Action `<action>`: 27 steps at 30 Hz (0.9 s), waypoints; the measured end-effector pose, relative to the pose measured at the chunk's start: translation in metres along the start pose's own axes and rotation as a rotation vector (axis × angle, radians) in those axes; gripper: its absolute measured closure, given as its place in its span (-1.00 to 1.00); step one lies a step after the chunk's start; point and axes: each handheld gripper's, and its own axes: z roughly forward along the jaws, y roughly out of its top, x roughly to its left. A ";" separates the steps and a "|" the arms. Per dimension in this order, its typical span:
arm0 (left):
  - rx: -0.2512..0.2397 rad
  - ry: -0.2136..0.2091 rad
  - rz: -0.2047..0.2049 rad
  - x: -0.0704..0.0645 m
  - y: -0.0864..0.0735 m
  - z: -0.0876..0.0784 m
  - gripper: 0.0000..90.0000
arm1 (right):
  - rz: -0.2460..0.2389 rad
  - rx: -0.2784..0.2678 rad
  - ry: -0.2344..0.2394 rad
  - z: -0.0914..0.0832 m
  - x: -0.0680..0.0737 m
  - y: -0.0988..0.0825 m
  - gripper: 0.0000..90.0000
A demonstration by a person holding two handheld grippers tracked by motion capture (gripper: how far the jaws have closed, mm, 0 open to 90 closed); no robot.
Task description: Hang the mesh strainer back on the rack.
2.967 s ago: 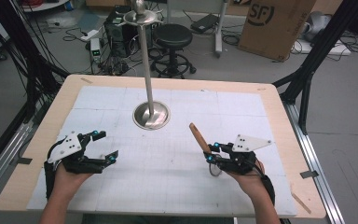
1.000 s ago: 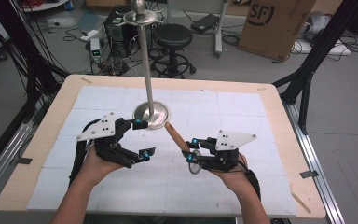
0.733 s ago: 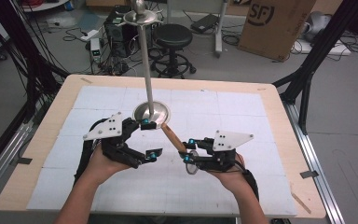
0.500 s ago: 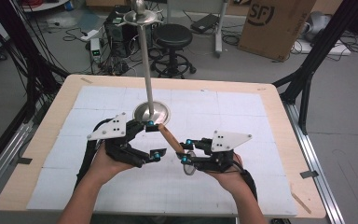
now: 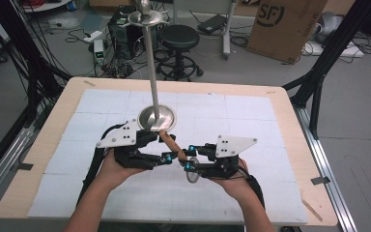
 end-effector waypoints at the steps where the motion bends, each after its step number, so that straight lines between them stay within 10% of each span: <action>1: -0.010 -0.005 0.006 0.000 0.000 0.000 0.23 | 0.000 0.000 0.000 0.000 0.000 0.000 0.51; 27: -0.013 -0.022 0.048 -0.006 -0.002 0.012 0.52 | 0.006 0.017 0.001 0.014 0.001 -0.003 0.51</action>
